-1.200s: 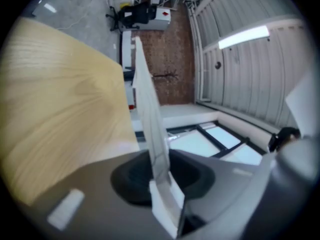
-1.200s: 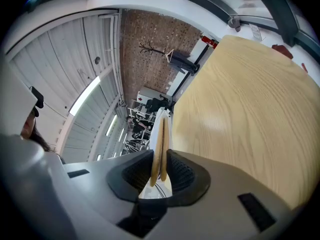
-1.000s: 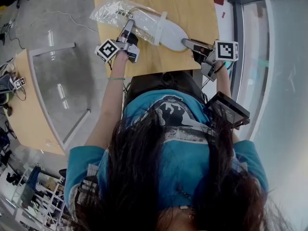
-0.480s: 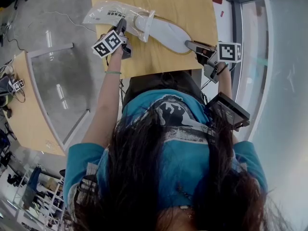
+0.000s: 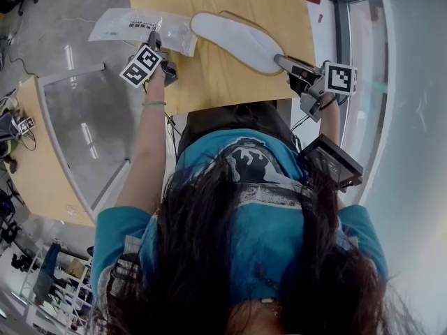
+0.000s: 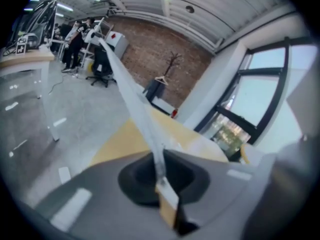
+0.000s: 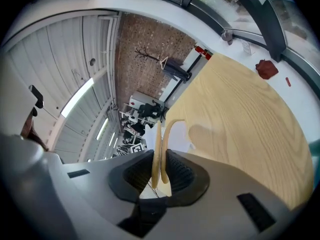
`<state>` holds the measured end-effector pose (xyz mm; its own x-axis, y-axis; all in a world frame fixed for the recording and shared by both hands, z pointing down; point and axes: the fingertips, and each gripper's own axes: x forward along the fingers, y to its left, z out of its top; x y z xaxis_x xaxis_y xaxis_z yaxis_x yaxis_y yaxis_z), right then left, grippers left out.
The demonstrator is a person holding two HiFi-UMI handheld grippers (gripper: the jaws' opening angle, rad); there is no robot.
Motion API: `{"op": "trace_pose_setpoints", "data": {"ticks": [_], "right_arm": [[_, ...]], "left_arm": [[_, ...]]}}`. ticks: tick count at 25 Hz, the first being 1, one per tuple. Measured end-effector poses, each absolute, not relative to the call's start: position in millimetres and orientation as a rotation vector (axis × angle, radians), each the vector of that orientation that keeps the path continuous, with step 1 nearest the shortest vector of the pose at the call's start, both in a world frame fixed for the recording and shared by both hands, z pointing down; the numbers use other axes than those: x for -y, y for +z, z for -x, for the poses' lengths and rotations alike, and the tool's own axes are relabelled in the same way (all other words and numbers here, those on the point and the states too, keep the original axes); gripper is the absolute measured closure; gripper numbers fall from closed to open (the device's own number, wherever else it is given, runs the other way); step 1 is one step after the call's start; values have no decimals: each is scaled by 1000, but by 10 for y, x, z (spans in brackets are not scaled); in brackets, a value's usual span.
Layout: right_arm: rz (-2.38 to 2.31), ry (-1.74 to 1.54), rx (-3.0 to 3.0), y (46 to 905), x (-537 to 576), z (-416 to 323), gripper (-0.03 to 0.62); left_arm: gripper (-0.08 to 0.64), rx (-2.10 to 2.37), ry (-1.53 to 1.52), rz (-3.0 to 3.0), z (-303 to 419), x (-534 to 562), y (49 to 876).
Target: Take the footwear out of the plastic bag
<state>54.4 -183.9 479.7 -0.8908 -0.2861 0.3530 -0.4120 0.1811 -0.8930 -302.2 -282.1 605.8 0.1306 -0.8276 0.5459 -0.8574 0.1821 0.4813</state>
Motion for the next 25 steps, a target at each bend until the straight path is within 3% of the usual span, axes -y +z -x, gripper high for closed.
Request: {"op": "trace_pose_setpoints", "data": {"ticks": [7,20,24,25], "right_arm": [[-788,1841,2496,4455,2089,-728,515],[-984,1874,2442,4556,2112,-932,515],[-1051,1900,2419,4613,2115,-1009,515],[-1060,1912,2417,4630,2114,-1023,515]], "left_arm": [[561,1455,-79,-1626,2376,2793,6174],[552,1137,-267,-1416,1315,3064,6457],[288,968,-366,-1316,1108,3107,6377],[256,953,-382,-1295,1081,3105,6346]]}}
